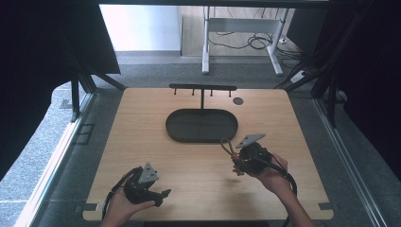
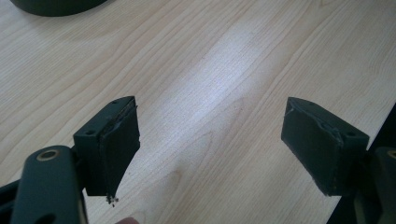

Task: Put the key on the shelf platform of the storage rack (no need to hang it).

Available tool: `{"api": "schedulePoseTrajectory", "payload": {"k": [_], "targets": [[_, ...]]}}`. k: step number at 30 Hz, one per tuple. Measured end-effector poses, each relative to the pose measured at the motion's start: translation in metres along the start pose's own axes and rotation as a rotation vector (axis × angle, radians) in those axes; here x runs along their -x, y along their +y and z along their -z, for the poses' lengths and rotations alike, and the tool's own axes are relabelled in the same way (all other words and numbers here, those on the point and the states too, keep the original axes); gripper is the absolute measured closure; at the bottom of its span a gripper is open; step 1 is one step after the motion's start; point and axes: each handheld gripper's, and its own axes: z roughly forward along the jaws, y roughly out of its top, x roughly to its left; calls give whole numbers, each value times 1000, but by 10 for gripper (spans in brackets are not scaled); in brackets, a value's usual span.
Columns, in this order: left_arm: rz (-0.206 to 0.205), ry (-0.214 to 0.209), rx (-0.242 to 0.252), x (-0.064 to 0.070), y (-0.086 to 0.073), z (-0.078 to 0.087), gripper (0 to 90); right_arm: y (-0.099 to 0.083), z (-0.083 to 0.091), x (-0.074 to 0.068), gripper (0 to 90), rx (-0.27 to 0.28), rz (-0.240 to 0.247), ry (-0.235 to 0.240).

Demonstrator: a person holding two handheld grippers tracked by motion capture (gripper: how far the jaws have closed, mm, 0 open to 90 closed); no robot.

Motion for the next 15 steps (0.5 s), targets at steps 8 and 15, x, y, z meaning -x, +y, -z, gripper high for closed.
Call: {"api": "schedulePoseTrajectory", "payload": {"k": [8, 15], "targets": [[-4, -1, -3, 0, 0, -1, 199, 10, 3, 5, 671, 9, 8, -6], [-4, -1, -2, 0, 0, -1, 199, 21, 5, 9, 671, 19, 13, -12]]}}
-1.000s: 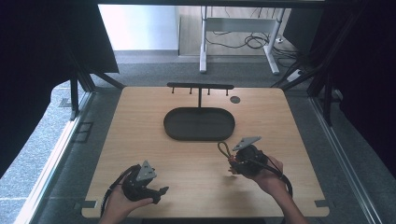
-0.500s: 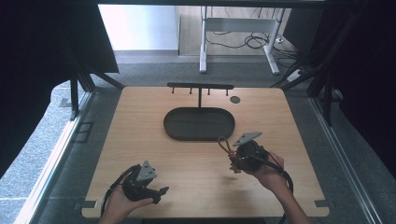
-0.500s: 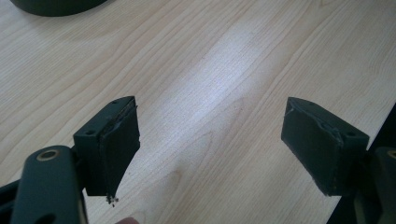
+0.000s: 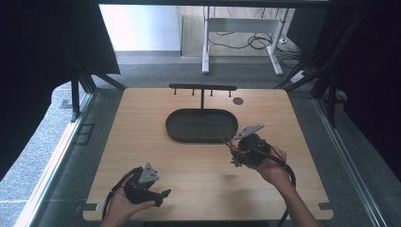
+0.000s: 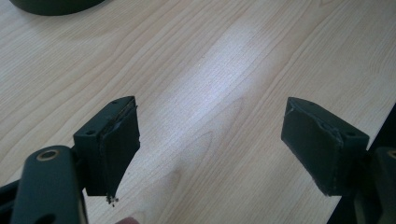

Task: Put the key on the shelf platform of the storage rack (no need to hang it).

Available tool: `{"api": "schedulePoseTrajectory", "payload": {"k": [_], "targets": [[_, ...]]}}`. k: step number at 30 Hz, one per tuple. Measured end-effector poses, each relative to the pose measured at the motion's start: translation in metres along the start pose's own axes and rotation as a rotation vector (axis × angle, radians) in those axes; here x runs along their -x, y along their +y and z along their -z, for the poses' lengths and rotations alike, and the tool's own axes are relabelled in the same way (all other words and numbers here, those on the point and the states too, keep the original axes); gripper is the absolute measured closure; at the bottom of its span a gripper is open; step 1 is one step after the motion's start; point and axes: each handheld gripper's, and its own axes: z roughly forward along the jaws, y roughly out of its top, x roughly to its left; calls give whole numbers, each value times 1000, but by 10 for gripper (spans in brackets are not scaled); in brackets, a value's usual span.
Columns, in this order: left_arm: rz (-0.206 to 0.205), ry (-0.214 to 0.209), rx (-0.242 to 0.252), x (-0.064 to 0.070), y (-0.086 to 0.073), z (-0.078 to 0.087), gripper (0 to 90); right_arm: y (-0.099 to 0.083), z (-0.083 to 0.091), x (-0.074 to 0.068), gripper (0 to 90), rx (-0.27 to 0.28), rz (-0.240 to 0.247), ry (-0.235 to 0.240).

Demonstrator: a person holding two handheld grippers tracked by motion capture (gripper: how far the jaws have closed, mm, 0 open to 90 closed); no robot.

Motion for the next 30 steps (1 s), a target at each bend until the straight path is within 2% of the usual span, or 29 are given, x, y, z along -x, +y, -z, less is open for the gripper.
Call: {"api": "schedulePoseTrajectory", "payload": {"k": [30], "targets": [[-3, -2, -6, 0, 0, 0, 198, 32, -5, 14, 671, 0, 11, 36]]}}
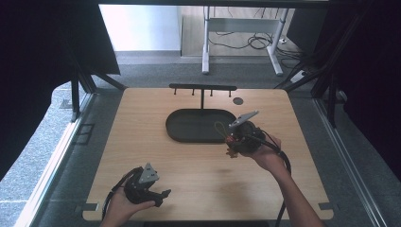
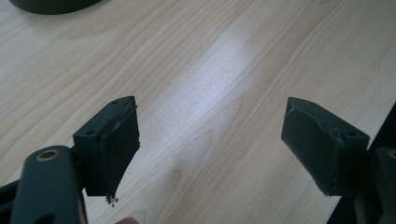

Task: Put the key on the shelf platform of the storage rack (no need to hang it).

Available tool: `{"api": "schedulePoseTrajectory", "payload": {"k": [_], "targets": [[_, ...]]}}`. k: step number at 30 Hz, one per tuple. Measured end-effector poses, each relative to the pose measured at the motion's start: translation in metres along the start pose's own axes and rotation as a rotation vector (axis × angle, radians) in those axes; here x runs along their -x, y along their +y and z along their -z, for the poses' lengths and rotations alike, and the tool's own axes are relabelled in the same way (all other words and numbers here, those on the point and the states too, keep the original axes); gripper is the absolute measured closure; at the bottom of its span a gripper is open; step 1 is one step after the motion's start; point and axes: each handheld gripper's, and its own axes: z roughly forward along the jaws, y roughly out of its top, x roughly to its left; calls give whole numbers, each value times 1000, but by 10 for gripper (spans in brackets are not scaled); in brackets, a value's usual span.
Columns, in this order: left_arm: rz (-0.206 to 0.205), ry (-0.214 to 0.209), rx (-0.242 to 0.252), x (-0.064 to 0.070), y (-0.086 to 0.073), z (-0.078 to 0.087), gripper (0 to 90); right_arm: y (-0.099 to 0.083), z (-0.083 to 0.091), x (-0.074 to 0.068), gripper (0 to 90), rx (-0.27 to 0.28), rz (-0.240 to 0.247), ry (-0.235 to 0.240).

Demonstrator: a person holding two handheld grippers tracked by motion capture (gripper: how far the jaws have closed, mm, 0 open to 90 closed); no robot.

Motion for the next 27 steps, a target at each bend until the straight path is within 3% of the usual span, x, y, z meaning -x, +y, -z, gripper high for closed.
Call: {"api": "schedulePoseTrajectory", "payload": {"k": [11, 27], "targets": [[2, -1, -1, 0, 0, 0, 197, 9, -5, 7, 671, -1, -3, 9], [3, 1, 4, -1, -1, 1, 196, 39, -21, 20, 670, -17, -6, 26]]}}
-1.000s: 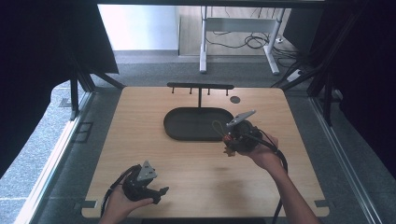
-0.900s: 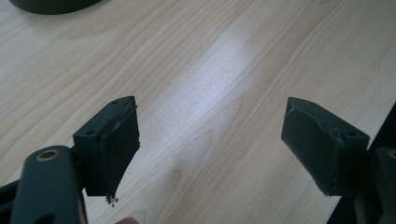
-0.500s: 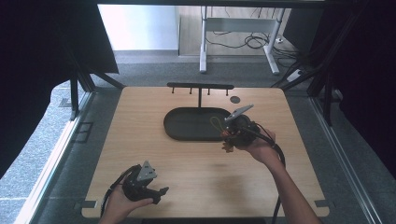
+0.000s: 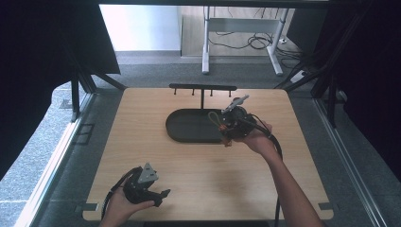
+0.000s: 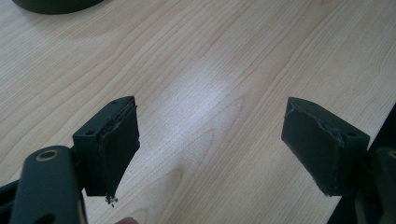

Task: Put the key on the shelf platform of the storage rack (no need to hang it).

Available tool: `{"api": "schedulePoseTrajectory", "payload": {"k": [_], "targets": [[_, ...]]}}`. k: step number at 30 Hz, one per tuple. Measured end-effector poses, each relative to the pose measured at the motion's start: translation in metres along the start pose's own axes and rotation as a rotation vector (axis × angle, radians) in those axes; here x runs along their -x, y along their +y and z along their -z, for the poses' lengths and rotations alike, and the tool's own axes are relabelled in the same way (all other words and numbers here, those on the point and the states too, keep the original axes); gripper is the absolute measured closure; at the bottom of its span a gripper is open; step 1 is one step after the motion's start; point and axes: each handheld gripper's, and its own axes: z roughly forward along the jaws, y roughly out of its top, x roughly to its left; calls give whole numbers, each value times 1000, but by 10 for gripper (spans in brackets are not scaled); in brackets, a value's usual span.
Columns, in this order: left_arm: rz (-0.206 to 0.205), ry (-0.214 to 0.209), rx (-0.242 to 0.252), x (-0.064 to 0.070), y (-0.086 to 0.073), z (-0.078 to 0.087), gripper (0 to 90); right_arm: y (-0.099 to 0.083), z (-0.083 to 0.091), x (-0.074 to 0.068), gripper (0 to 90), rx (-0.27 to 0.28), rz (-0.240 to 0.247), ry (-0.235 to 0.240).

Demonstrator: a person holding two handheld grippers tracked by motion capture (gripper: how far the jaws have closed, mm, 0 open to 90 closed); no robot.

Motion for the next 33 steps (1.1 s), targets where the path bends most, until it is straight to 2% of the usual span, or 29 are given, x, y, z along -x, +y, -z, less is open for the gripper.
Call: {"api": "schedulePoseTrajectory", "payload": {"k": [11, 16, 33], "targets": [[3, 4, 2, -2, -1, 2, 196, 18, -15, 6, 670, -32, -1, 6], [4, 4, 0, -3, -1, 2, 196, 27, -20, 13, 670, -46, -12, 4], [3, 4, -6, -3, -2, 0, 196, 50, -37, 34, 669, -46, -30, 6]]}}
